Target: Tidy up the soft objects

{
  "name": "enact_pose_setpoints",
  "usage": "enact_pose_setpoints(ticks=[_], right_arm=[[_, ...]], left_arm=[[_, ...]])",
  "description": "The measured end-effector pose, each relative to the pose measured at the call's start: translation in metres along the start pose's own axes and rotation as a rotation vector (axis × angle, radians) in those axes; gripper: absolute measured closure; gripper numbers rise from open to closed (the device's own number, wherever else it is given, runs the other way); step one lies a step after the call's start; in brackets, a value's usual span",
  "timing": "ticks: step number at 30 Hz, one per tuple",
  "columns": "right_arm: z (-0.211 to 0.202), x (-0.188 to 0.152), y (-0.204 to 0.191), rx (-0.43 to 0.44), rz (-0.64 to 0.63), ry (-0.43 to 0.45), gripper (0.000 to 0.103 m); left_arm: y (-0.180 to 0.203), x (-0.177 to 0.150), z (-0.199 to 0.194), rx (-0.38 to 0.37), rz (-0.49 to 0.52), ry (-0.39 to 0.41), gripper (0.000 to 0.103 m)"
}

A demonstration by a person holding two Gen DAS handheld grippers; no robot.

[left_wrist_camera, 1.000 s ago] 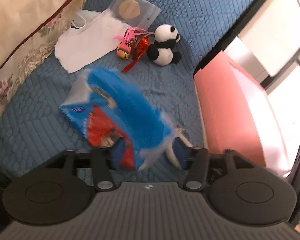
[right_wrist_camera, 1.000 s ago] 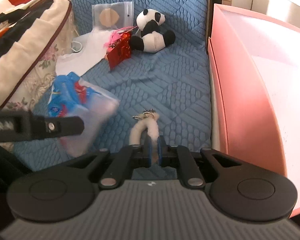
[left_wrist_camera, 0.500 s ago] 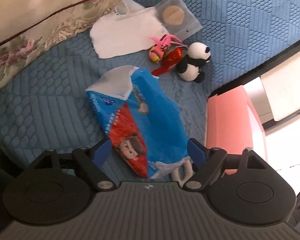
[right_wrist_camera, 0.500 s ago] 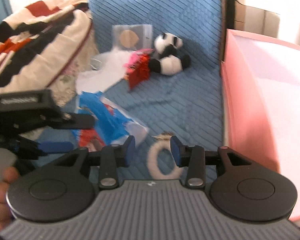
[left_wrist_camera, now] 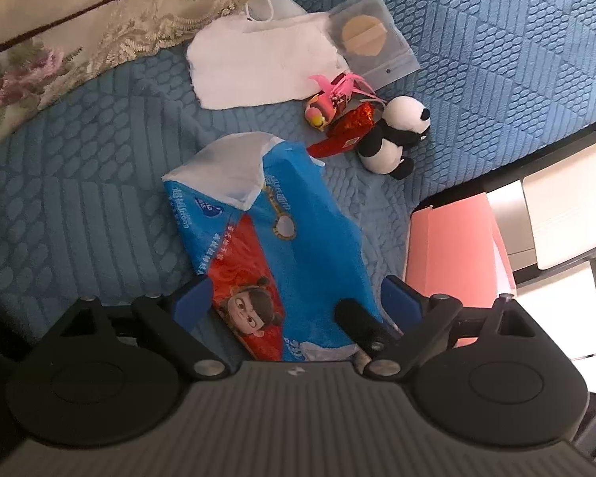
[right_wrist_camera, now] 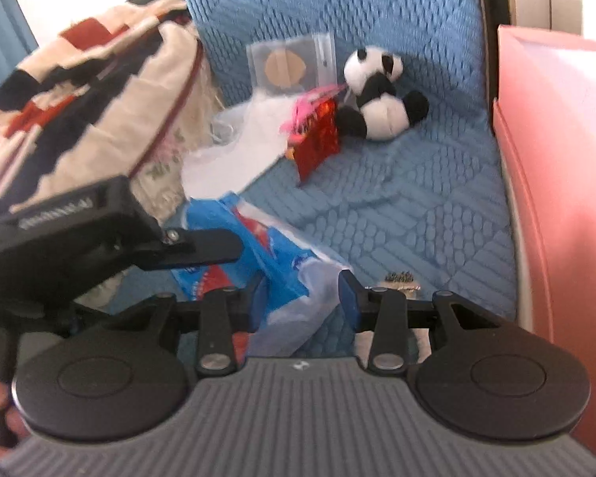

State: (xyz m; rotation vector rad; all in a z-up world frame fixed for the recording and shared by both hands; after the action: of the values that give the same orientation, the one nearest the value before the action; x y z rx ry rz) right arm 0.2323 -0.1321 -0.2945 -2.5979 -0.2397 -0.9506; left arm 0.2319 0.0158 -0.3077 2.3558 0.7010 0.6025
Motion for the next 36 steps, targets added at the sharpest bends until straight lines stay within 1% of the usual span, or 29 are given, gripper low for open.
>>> enact_pose_setpoints(ticks=[1, 2, 3, 6, 8, 11, 13, 15, 18, 19, 22, 24, 28, 30, 33, 36], right_arm=[[0.004, -0.002, 0.0, -0.013, 0.0, -0.009, 0.066], [0.006, -0.004, 0.001, -0.03, -0.007, -0.014, 0.074], [0.008, -0.005, 0.0, -0.031, -0.01, -0.021, 0.078], [0.009, -0.009, 0.0, -0.012, 0.0, -0.033, 0.083], [0.008, -0.011, -0.005, 0.007, -0.011, -0.042, 0.085], [0.008, -0.015, -0.015, 0.04, -0.039, -0.056, 0.086], [0.007, -0.018, -0.023, 0.062, -0.053, -0.063, 0.086], [0.007, -0.021, -0.028, 0.059, -0.083, -0.064, 0.087], [0.006, -0.021, -0.031, 0.076, -0.084, -0.066, 0.087], [0.005, -0.02, -0.032, 0.086, -0.085, -0.065, 0.087], [0.002, -0.02, -0.036, 0.114, -0.091, -0.061, 0.088], [0.0, -0.021, -0.039, 0.124, -0.102, -0.063, 0.088], [0.001, -0.025, -0.044, 0.119, -0.155, -0.078, 0.088], [0.002, -0.026, -0.044, 0.119, -0.148, -0.081, 0.088], [0.002, -0.025, -0.039, 0.111, -0.123, -0.086, 0.087], [-0.004, -0.022, -0.033, 0.103, -0.101, -0.079, 0.086]], left_arm=[[0.0, 0.0, 0.001, -0.001, 0.001, -0.001, 0.009], [0.001, 0.001, 0.002, -0.007, 0.001, -0.001, 0.009], [0.002, 0.001, 0.003, -0.015, 0.001, -0.002, 0.009], [0.006, 0.003, 0.003, -0.037, 0.009, 0.01, 0.01], [0.008, 0.005, 0.002, -0.034, 0.019, 0.023, 0.011], [0.014, 0.002, 0.006, -0.047, 0.041, 0.002, 0.018], [0.013, 0.0, 0.007, -0.031, 0.052, 0.003, 0.026], [0.012, -0.001, 0.007, -0.013, 0.066, 0.004, 0.038], [0.007, -0.002, 0.011, 0.022, 0.076, 0.001, 0.045], [0.006, -0.002, 0.012, 0.027, 0.076, -0.002, 0.046], [0.004, -0.003, 0.014, 0.045, 0.088, 0.0, 0.054], [0.004, -0.004, 0.015, 0.059, 0.1, 0.0, 0.062], [0.004, -0.006, 0.018, 0.079, 0.124, 0.001, 0.071], [0.004, -0.006, 0.019, 0.094, 0.147, 0.003, 0.076], [0.004, -0.007, 0.021, 0.107, 0.168, 0.007, 0.08], [0.004, -0.006, 0.023, 0.109, 0.173, 0.009, 0.081]])
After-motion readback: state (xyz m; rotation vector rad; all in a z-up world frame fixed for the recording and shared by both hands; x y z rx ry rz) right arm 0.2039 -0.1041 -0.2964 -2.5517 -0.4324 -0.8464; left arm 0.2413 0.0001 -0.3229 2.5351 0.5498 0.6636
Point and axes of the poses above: each gripper's, at about its wrist camera, not at the fingertips, and z roughly the way its jaws point, y to its right, x to its top, the point moved 10 cm from there along z, roughly the way its jaws point
